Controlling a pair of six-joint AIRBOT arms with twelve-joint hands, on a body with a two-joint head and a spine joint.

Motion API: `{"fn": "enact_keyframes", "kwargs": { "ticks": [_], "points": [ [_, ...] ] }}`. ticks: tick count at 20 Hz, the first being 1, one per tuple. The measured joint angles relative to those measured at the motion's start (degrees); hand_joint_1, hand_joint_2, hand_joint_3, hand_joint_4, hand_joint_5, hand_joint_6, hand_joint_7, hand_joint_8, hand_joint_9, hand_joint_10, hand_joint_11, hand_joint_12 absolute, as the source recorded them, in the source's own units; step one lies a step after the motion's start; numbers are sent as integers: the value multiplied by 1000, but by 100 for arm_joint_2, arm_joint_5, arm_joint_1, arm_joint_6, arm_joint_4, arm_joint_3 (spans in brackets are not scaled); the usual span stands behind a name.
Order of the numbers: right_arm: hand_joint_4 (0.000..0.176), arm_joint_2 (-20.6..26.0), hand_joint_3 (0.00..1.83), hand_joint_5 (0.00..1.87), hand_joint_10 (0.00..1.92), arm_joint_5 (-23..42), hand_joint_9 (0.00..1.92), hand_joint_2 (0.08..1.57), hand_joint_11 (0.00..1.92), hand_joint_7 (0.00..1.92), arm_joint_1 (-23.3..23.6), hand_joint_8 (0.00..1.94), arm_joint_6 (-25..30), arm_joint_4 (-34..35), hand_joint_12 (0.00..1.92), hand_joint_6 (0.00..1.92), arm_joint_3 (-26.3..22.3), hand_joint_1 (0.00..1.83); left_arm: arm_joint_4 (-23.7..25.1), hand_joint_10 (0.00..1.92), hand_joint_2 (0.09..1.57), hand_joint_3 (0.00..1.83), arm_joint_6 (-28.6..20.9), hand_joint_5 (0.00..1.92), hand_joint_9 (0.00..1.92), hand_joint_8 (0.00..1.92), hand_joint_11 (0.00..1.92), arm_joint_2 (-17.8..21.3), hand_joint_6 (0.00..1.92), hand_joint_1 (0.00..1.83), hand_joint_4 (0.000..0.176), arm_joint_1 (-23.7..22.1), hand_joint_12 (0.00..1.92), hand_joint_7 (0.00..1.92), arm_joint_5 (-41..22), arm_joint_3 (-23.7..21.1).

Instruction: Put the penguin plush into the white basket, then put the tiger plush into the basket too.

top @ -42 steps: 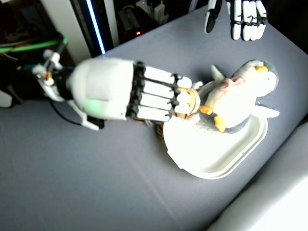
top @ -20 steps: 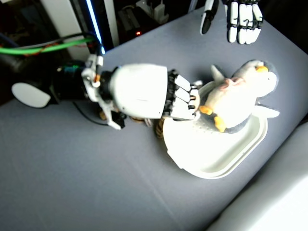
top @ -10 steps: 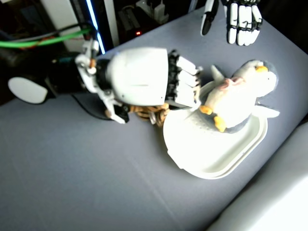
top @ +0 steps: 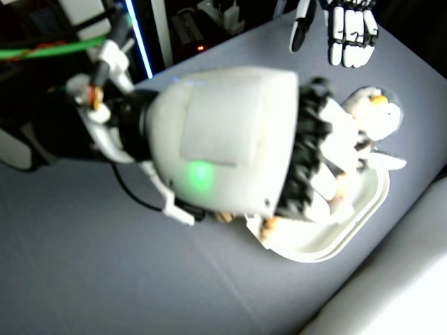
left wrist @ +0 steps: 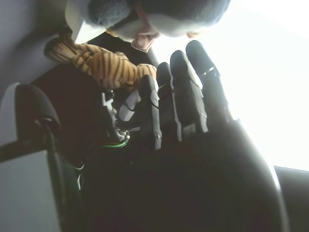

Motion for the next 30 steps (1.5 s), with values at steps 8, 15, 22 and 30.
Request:
{"fn": "enact_keyframes", "kwargs": {
  "ticks": [8, 15, 22, 30],
  "points": [
    [18, -573, 0, 443, 615, -861, 455, 1073, 212, 479, 328, 406, 2, -723, 1341, 379, 304, 1049, 76, 0, 976, 1, -46, 338, 288, 0, 0, -125, 2, 863, 35, -92, 882, 305, 107, 83],
    [176, -457, 2, 0, 0, -1064, 0, 936, 0, 0, 234, 0, 17, -654, 39, 0, 212, 617, 96, 2, 971, 0, -70, 329, 309, 1, 19, -127, 1, 863, 49, -92, 828, 301, 81, 70],
    [137, 704, 7, 0, 0, 743, 0, 984, 1, 23, -1029, 7, 140, -269, 0, 0, -1023, 511, -162, 3, 1012, 5, -70, 274, 262, 2, 0, 59, 3, 797, 54, 7, 549, 251, -391, -50],
    [78, 1572, 0, 40, 0, 2736, 0, 991, 0, 74, -3344, 13, 339, 332, 0, 5, -2229, 643, -63, 0, 910, 0, -164, 273, 171, 0, 13, 376, 0, 846, 67, 564, 395, 232, -1266, -457]
  ]
}}
